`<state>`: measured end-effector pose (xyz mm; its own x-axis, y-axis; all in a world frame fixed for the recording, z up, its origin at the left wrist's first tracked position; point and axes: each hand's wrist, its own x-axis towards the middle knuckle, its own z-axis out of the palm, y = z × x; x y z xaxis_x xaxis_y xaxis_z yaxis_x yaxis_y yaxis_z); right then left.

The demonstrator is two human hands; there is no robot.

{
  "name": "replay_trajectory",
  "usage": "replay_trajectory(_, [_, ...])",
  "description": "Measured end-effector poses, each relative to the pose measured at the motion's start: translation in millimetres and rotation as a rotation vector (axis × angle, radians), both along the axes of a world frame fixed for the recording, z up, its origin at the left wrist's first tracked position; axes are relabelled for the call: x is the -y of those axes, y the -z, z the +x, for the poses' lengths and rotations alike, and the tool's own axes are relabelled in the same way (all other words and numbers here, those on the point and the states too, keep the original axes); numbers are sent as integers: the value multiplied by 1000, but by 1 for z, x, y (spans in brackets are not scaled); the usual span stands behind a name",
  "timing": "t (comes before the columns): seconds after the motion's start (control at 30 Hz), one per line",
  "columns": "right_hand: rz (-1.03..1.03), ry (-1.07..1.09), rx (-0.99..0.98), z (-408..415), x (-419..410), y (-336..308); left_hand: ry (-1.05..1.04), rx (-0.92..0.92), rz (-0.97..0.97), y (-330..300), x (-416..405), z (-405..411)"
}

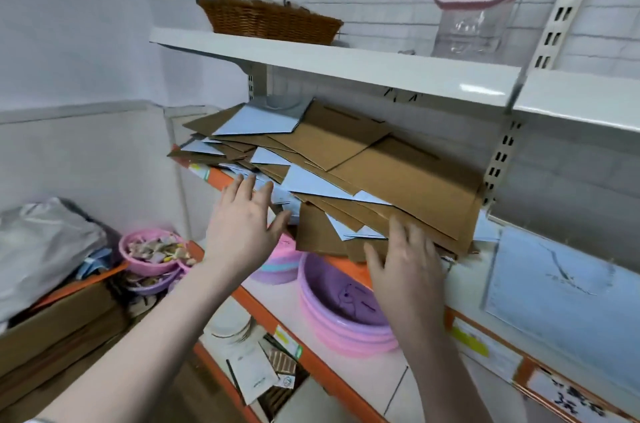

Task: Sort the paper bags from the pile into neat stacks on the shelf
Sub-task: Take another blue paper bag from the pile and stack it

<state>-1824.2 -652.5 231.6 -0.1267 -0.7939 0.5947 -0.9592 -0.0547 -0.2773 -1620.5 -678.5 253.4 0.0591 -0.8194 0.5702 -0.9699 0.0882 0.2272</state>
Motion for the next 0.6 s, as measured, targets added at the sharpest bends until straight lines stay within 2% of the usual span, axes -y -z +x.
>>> replay_trajectory(0.23, [-19, -35, 35, 41, 69, -16, -32, -25, 2, -5, 74, 53])
replay_trajectory(0.5, [64, -125, 34, 98, 150, -55, -99, -38, 0, -32, 162, 100])
replay_trajectory(0.6, [135, -144, -37, 113, 169, -59, -102, -25, 40, -38, 190, 115])
